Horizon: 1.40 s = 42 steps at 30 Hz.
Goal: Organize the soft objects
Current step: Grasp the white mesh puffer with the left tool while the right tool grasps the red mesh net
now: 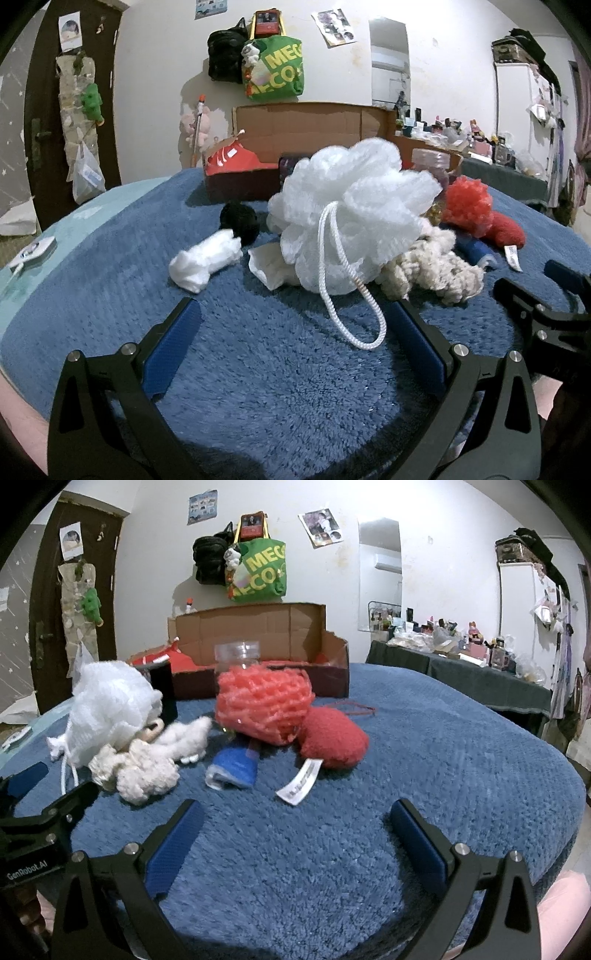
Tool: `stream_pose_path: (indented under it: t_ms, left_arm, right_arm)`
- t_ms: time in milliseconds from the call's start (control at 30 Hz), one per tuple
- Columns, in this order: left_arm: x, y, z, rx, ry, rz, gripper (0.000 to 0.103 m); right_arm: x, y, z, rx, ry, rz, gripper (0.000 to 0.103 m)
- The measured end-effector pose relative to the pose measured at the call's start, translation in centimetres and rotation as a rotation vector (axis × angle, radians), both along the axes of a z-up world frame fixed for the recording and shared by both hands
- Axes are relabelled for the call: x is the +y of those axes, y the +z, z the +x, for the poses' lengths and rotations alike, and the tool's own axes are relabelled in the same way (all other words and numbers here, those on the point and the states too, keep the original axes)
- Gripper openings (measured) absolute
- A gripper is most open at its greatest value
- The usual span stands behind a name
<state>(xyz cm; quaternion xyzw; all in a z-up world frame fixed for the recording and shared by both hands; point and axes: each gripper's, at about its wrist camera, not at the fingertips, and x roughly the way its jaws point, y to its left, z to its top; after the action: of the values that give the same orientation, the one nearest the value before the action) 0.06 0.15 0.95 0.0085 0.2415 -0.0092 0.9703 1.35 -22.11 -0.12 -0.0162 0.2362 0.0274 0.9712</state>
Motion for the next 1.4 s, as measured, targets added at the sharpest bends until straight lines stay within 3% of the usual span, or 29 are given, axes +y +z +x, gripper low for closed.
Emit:
stream_pose_path:
  t_ms: [167,367,767,800,933,967,1000,1033,1167,1400]
  left_arm:
    - [-0.3,2.3,-1.6,-0.081,-0.034,0.013,0.103]
    - [-0.4,5.0,-1.4,-0.124,-0.111,0.007,0.103]
    - [-0.6,6.0,4.2,-0.007,-0.238,-0.028,0.103]
    - [-0.7,5.8,4.5,0.006,-0.246,-0.033,0.101]
    - [-1.1,5.1,6.4,0.085,-0.303,-0.066,0.076]
    - [-1.3,4.9,6.5,0.094,-0.307,-0.062,0.073]
    - [-1.3,4.6,6.6,0.103,-0.312,-0.057,0.066]
    - [-1.4,4.4,6.8,0.105,-0.315,-0.056,0.061]
    - [-1.4,4.5,6.3,0.090,-0.328,-0.062,0.048]
    - [-1.2,5.1,5.2,0.058,-0.338,-0.068,0.036]
  right_arm:
    - [-0.1,2.5,-0.7,-0.087,0.006,0.001,0.103]
    - [0.5,4.9,0.4,-0.118,0.017,-0.013,0.103]
    - [0.5,5.2,6.9,0.033,0.136,0.038,0.103]
    - [0.4,5.1,7.4,0.051,0.144,0.045,0.103]
    - [0.2,4.4,9.3,0.128,0.196,0.097,0.101]
    - [0.1,4.2,9.4,0.136,0.213,0.111,0.091]
    - [0.0,4.1,9.4,0.143,0.238,0.130,0.070]
    - [0.1,4.0,9.5,0.154,0.257,0.139,0.062]
    - [0.4,4.3,8.4,0.122,0.279,0.128,0.052]
    - [0.7,5.3,6.9,0.066,0.278,0.127,0.052]
